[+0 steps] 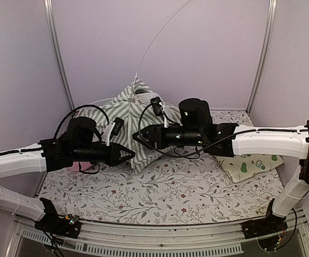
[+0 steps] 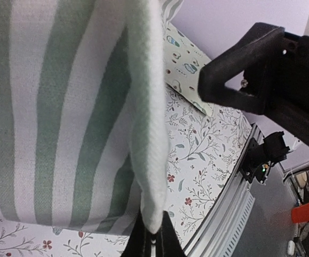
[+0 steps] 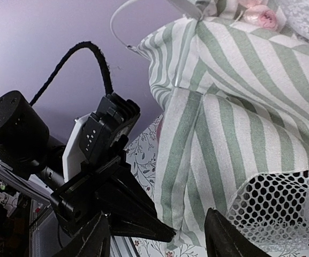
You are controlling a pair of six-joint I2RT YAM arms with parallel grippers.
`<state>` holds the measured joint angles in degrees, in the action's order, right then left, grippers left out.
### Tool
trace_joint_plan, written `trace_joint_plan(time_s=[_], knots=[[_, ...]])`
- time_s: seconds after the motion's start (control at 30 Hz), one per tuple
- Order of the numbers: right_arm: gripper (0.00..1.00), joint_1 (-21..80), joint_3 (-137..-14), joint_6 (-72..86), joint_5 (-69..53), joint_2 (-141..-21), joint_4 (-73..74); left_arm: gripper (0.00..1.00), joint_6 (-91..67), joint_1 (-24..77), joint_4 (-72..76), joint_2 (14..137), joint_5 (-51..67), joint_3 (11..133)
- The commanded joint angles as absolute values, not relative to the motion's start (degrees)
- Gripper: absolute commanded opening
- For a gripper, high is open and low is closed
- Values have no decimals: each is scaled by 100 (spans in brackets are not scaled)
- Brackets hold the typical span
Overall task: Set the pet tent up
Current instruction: Attach the tent pole to the pole socket of the pet tent.
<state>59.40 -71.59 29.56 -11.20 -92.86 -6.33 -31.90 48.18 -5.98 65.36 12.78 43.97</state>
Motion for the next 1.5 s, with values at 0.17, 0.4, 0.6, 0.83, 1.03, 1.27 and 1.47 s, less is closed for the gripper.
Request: trace_joint_plan(time_s=[0.17,0.4,0.6,0.83,1.03,1.27,1.47], knots=[[56,6045,-7770,3052,-785,-9769,-389,0,-2960,4725,-559,6379,1764,4776],[45,5790,-8114,3303,-1306,-10057,-523,0,-2768,4710,-707,6414,2070,4840],[42,5784,-8150,3328,-1467,-10150,-517,0,-2560,4658,-886,6539,2259,5001],[23,5784,-8033,3401,-1571,-10116,-479,0,-2376,4576,-1004,6675,2384,5130],[0,5722,-7923,3493,-1893,-10065,-678,0,-2389,4509,-896,6700,2515,5072],[0,5585,-7736,3644,-2192,-9983,-971,0,-2365,4495,-837,6723,2620,5063],[0,5523,-7725,3724,-2431,-10006,-1064,0,-2345,4482,-844,6746,2600,5053]])
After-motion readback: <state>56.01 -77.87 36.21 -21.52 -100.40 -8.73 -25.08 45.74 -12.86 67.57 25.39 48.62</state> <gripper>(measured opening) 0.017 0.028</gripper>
